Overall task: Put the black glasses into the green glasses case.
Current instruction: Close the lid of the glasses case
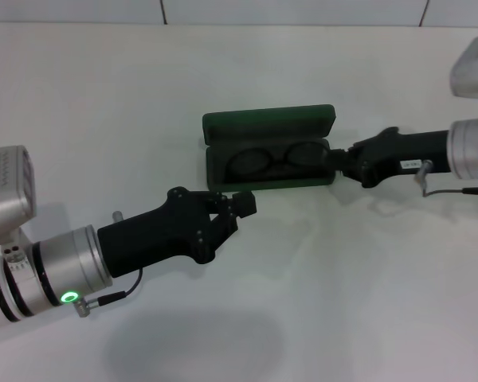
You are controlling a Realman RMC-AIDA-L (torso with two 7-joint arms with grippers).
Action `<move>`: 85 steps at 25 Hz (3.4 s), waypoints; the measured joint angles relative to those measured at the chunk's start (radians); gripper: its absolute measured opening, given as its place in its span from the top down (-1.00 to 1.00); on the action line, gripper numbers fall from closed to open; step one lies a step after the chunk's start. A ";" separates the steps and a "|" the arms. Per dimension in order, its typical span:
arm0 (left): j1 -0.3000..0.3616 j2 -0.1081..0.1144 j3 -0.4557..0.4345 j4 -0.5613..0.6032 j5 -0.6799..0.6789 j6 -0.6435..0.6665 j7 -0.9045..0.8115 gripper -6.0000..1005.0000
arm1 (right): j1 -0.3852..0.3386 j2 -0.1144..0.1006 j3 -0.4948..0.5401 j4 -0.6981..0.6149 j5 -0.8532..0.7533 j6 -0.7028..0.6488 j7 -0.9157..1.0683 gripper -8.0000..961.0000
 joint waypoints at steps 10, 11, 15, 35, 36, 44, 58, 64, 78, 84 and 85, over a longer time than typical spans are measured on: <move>-0.018 0.000 0.000 0.002 -0.002 -0.001 0.001 0.81 | -0.041 -0.007 0.000 -0.024 -0.021 0.036 0.035 0.87; -0.019 -0.001 0.000 0.002 -0.002 -0.002 0.001 0.81 | -0.038 -0.005 0.000 -0.020 -0.026 0.045 0.035 0.87; -0.020 -0.002 0.000 0.002 -0.003 -0.002 0.001 0.81 | 0.002 -0.002 -0.005 0.032 -0.034 0.070 0.036 0.87; -0.020 -0.007 -0.026 0.002 0.001 -0.006 0.003 0.79 | 0.074 0.004 -0.042 0.077 -0.027 0.094 0.030 0.87; -0.019 -0.007 -0.026 0.002 0.001 -0.006 0.003 0.79 | 0.074 0.004 -0.042 0.077 -0.026 0.095 0.029 0.87; -0.017 0.002 -0.026 0.012 0.001 0.013 0.002 0.79 | -0.069 0.005 -0.044 -0.115 0.027 0.032 0.064 0.87; -0.164 0.167 -0.246 0.287 0.246 -0.022 -0.301 0.78 | -0.590 -0.008 0.129 -0.500 0.320 -0.415 -0.126 0.86; -0.419 0.162 -0.366 0.293 0.707 -0.166 -0.525 0.70 | -0.595 -0.009 0.252 -0.374 0.329 -0.601 -0.230 0.86; -0.496 0.079 -0.405 0.273 0.909 -0.410 -0.628 0.57 | -0.557 -0.009 0.249 -0.268 0.323 -0.585 -0.286 0.86; -0.476 0.050 -0.403 0.267 0.936 -0.460 -0.622 0.57 | -0.547 -0.009 0.246 -0.260 0.317 -0.555 -0.285 0.86; -0.475 0.045 -0.402 0.265 0.943 -0.464 -0.622 0.57 | -0.545 -0.008 0.245 -0.257 0.314 -0.553 -0.285 0.86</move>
